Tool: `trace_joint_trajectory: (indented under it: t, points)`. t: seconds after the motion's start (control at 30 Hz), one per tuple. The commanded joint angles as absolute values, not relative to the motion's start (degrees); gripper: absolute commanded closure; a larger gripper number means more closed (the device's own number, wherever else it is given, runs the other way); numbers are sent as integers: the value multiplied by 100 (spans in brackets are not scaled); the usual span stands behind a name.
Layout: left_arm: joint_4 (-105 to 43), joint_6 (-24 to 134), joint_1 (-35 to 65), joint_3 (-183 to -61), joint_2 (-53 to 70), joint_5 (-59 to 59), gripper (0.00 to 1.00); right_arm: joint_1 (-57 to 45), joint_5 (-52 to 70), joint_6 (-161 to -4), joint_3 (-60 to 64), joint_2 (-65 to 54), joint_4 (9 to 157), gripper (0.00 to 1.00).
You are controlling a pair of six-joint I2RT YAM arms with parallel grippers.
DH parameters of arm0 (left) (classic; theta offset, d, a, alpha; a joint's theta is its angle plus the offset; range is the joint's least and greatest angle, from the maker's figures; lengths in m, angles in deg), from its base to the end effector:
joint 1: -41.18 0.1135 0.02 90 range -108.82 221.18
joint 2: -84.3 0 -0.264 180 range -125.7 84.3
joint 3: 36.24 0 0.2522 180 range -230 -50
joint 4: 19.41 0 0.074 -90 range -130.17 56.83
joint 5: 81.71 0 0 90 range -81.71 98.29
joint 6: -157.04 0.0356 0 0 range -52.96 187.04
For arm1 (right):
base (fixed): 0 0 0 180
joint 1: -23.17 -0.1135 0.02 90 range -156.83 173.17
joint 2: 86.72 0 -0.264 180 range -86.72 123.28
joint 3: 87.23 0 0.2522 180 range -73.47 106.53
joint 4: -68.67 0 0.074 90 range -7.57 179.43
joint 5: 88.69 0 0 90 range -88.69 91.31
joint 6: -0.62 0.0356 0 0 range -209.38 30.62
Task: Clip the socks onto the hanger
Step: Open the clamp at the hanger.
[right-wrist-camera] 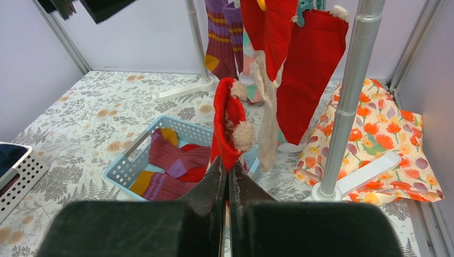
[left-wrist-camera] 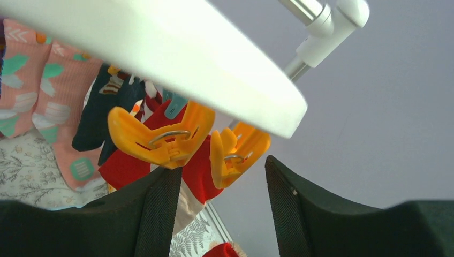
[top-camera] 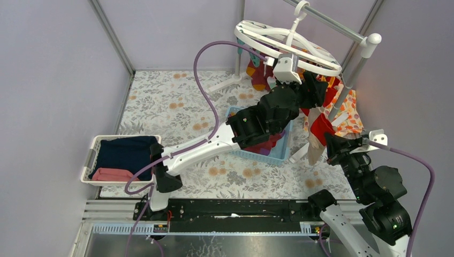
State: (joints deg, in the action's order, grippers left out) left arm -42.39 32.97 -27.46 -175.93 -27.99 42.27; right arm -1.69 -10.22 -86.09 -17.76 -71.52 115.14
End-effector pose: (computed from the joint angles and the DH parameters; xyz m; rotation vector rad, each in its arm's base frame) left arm 0.1814 -0.4093 0.4818 -0.0272 1.5901 -0.9861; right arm 0.0215 0.0021 0.4022 -0.1052 1.4387 0.2591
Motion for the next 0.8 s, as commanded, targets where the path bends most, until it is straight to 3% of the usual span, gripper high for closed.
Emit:
trace_joint_trajectory:
  t: [0.0,0.77]
  points:
    - [-4144,3521,-2763,-17900,-2886,4530,38,-295,-1261,-8619,-1791,-7195,11282,100]
    - [-3818,3592,-2693,-18166,-3138,4608,47,-482,-1372,-8626,-1801,-7287,11290,100]
